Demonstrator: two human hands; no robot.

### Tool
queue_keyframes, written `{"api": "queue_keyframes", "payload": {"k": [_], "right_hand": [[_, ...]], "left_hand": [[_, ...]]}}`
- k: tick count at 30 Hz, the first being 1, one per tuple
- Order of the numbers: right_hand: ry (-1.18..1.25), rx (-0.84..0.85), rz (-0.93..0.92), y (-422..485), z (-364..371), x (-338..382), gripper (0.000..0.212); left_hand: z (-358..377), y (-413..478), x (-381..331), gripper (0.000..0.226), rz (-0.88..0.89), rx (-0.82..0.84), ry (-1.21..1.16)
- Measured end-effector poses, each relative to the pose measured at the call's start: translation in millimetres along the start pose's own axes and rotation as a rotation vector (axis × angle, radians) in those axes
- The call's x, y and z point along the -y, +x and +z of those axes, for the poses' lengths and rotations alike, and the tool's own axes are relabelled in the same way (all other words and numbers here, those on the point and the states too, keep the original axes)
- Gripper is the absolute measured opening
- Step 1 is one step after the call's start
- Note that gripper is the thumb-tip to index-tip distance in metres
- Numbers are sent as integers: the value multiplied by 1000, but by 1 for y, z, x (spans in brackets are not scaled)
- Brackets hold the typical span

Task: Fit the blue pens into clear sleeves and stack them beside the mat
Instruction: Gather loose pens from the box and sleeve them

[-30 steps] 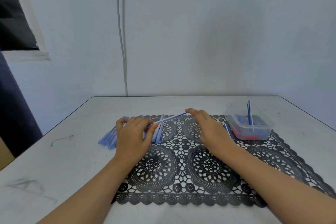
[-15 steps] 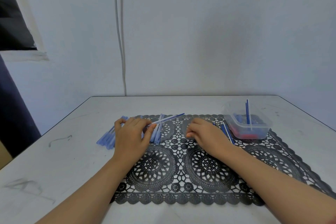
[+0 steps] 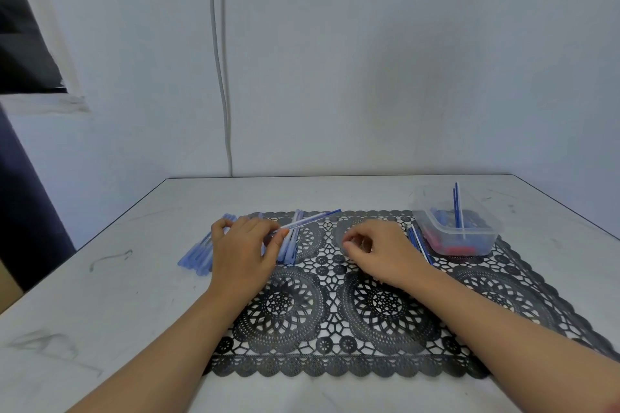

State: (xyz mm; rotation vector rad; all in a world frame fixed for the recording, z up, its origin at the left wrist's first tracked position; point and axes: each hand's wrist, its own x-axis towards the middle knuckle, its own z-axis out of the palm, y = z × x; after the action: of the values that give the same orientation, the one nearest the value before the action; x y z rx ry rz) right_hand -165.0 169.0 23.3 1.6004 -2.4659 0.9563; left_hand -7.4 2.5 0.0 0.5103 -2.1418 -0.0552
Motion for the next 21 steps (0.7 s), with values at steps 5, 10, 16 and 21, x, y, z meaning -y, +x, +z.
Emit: {"api": "queue_keyframes", "payload": {"k": [5,10,16,21], "right_hand": [[25,-386,-181,-2,-4,6,15],[-164,-296,-472,-6,1,14,30],[-279,-131,-509,-4,6,9,50],[-319,-183,-485,-2,2,5,39]], "left_hand": [[-2,1,-2,30,32,-8,-3],[-1,0,-2,30,88,11,-41],[-2,0,-2,30,117,20,-41],[-1,0,-1,32,108,24,-31]]}}
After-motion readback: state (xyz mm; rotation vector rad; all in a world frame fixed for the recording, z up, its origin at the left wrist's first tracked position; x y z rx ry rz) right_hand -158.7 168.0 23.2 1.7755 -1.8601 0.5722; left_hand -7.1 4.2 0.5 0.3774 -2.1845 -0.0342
